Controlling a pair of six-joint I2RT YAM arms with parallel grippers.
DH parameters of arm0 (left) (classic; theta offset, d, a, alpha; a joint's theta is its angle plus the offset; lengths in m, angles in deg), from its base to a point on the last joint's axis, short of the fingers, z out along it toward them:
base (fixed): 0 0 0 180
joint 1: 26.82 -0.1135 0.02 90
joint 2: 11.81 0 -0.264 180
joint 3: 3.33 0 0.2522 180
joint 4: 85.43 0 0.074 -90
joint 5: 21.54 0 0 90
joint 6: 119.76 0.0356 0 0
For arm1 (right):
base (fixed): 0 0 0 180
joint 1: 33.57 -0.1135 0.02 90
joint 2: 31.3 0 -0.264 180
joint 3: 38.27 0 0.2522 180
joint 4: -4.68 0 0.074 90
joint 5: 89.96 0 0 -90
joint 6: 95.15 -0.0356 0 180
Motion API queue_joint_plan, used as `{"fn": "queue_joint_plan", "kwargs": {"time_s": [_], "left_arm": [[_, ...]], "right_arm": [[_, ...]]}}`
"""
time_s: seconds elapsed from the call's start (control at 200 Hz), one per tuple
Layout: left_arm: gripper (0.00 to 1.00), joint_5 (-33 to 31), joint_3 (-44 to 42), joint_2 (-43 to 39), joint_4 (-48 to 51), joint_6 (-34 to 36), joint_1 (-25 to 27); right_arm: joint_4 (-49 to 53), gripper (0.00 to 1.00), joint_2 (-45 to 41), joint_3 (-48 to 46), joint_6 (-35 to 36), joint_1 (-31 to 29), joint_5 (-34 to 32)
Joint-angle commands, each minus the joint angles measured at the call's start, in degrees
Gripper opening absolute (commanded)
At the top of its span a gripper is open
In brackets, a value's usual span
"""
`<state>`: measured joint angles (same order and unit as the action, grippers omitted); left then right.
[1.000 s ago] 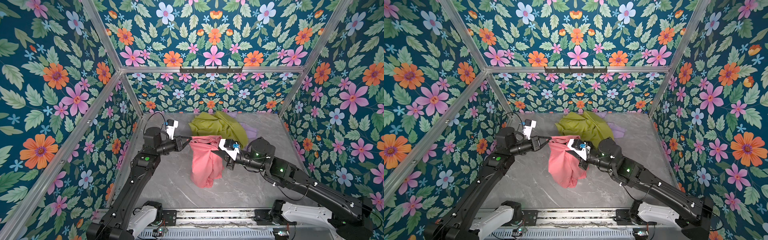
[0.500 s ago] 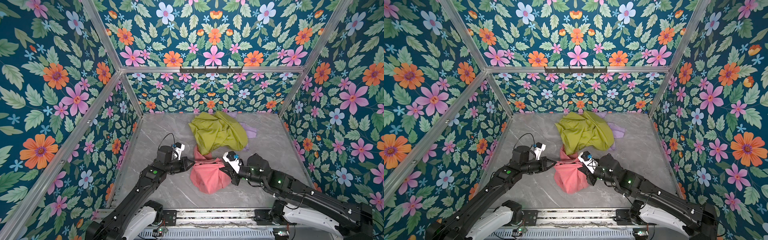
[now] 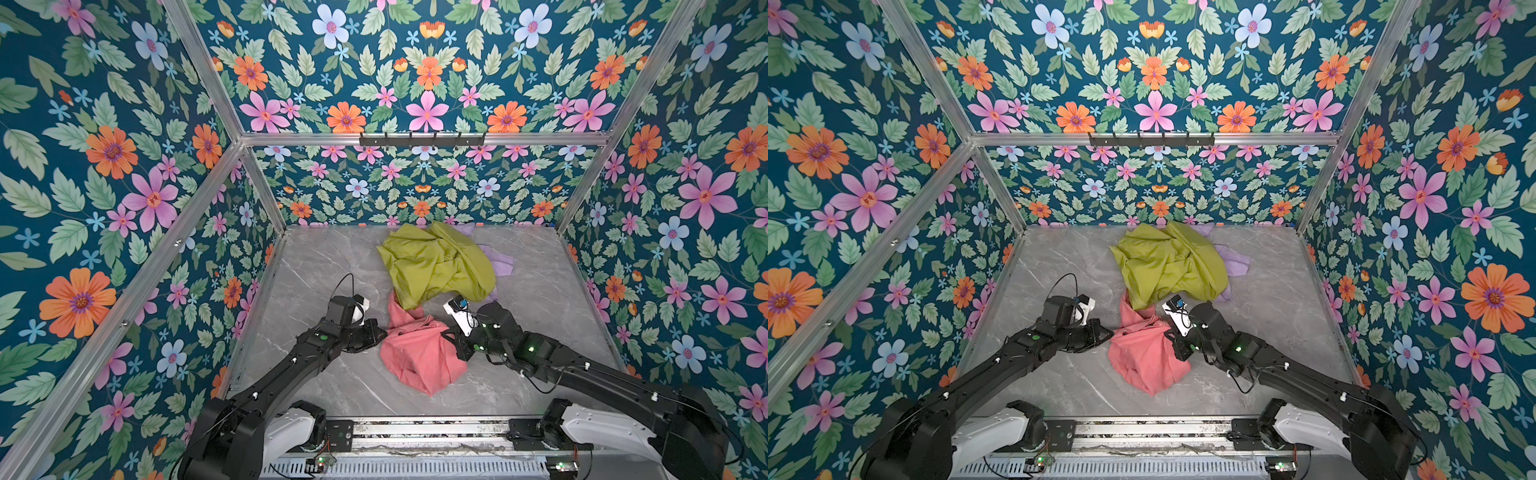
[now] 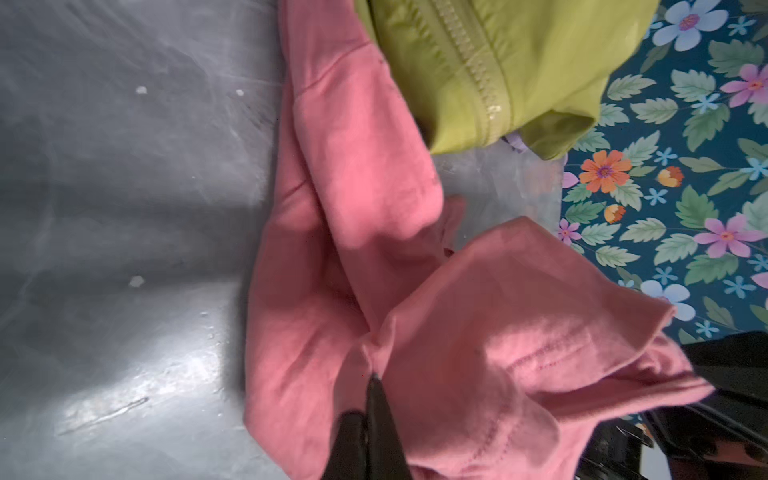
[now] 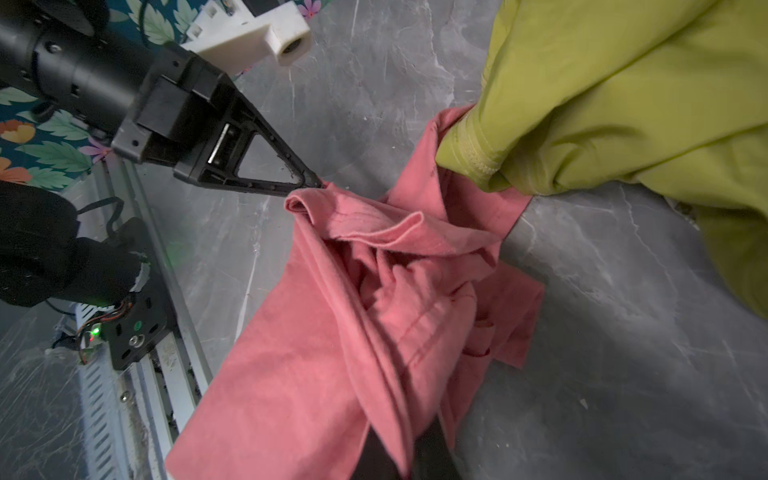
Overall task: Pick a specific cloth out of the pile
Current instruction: 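Lay the pink cloth on the table near the robot with both grippers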
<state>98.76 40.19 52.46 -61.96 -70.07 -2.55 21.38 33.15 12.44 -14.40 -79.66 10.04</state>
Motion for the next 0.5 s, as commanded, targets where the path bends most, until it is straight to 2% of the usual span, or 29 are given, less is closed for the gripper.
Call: {"fn": "queue_joint_plan", "kwargs": {"time_s": [0.0, 0.095, 0.24, 0.42, 0.495], "left_arm": [[0.00, -4.63, -1.52, 1.37, -0.33, 0.61, -0.17], [0.00, -6.10, -3.98, 1.72, -2.04, 0.08, -0.19], [0.40, -5.83, -4.73, 1.56, -3.59, 0.93, -0.19], [0.74, -10.60, -1.14, -3.08, 1.42, 3.29, -0.28], [0.85, -13.84, 0.81, -5.70, 4.50, 4.39, -0.49]], "right_arm": [[-2.61, 0.00, 3.54, 0.12, -0.94, 0.87, 1.97], [-4.35, 0.00, 7.42, -0.63, -0.36, 1.34, 2.77], [-6.37, 0.00, 14.98, 0.29, 1.79, 1.52, 4.18], [-5.37, 0.00, 23.42, 3.85, 4.70, 1.61, 6.48], [-4.94, 0.04, 25.61, 5.02, 5.68, 1.61, 7.50]]}}
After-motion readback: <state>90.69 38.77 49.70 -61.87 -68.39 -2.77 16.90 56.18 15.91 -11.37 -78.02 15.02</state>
